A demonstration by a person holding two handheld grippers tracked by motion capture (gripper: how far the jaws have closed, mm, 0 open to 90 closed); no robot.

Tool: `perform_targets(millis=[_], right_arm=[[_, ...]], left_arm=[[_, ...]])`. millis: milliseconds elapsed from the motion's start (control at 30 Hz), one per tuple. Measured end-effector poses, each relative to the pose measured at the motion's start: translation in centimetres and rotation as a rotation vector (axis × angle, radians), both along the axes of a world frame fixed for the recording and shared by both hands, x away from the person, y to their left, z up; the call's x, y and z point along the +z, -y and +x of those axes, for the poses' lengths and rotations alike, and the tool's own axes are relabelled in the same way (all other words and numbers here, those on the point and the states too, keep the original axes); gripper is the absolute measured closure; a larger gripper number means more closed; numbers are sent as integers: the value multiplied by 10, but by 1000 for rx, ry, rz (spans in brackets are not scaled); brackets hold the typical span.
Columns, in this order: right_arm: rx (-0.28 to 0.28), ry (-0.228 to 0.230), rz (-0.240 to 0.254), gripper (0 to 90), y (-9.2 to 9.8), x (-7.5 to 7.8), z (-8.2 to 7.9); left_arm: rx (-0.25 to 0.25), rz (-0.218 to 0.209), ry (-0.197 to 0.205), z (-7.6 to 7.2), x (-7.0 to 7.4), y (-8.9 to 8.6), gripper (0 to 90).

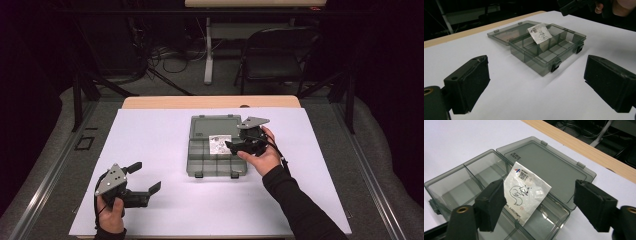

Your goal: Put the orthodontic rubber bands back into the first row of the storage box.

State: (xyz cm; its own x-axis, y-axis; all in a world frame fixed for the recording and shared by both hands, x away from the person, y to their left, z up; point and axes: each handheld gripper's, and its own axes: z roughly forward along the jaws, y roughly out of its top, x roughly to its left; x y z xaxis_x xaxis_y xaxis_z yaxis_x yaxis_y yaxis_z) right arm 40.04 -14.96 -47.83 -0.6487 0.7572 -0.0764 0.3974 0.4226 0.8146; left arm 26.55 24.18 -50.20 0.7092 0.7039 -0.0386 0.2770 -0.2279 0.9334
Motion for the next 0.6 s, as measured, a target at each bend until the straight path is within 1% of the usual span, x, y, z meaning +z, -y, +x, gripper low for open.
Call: perform_targets(millis=[200,300,333,500,600], right_arm=[[-23,11,52,230,4,5,-8],[-27,6,83,230,6,8,-14],[-29,5,94,230,7,9,-16],[-25,28,115,197,11,15,-31],[-23,37,154,177,14,18,-41]], left_arm=[[-1,0,0,0,0,0,63],[-1,-1,-1,-1,0,0,63],[-1,-1,0,-1,0,0,63],[-3,2,2,0,0,0,63],[-1,-1,1,-1,0,0,63]])
